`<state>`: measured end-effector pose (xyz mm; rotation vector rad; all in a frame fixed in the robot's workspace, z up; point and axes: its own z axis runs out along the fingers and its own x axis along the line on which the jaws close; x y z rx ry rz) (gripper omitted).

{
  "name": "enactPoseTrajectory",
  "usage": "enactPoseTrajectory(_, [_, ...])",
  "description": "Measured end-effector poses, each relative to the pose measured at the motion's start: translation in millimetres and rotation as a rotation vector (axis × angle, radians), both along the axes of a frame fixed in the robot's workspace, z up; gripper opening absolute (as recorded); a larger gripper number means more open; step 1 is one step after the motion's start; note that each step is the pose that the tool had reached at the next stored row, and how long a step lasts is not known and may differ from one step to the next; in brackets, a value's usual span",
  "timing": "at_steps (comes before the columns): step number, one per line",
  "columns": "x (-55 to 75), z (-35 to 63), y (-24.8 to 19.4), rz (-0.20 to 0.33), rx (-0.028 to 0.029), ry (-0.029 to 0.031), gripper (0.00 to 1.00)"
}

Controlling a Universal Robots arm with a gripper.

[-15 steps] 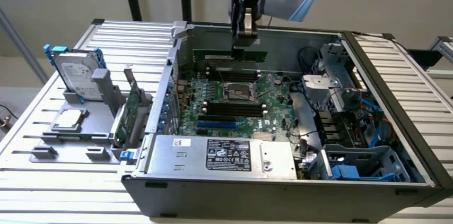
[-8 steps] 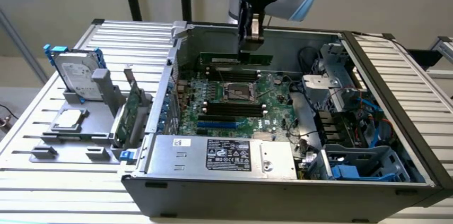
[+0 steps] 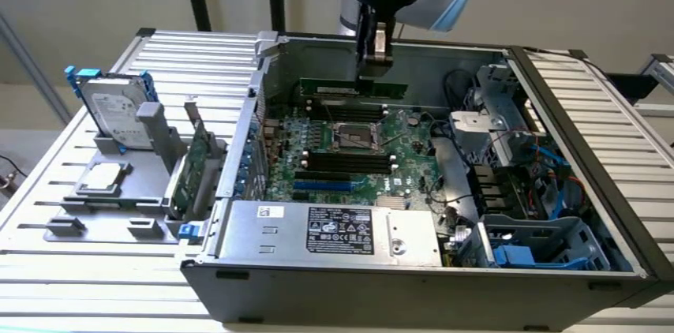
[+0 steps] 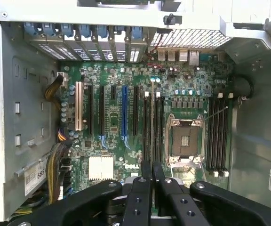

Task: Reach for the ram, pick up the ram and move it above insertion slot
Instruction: 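Pick up the ram and move it above insertion slot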

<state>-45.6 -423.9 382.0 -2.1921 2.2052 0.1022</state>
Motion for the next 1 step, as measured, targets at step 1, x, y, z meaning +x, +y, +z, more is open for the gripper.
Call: enactPoseTrajectory(1, [0.0, 0.0, 0.0, 0.000, 0.0000, 0.0000, 0.13])
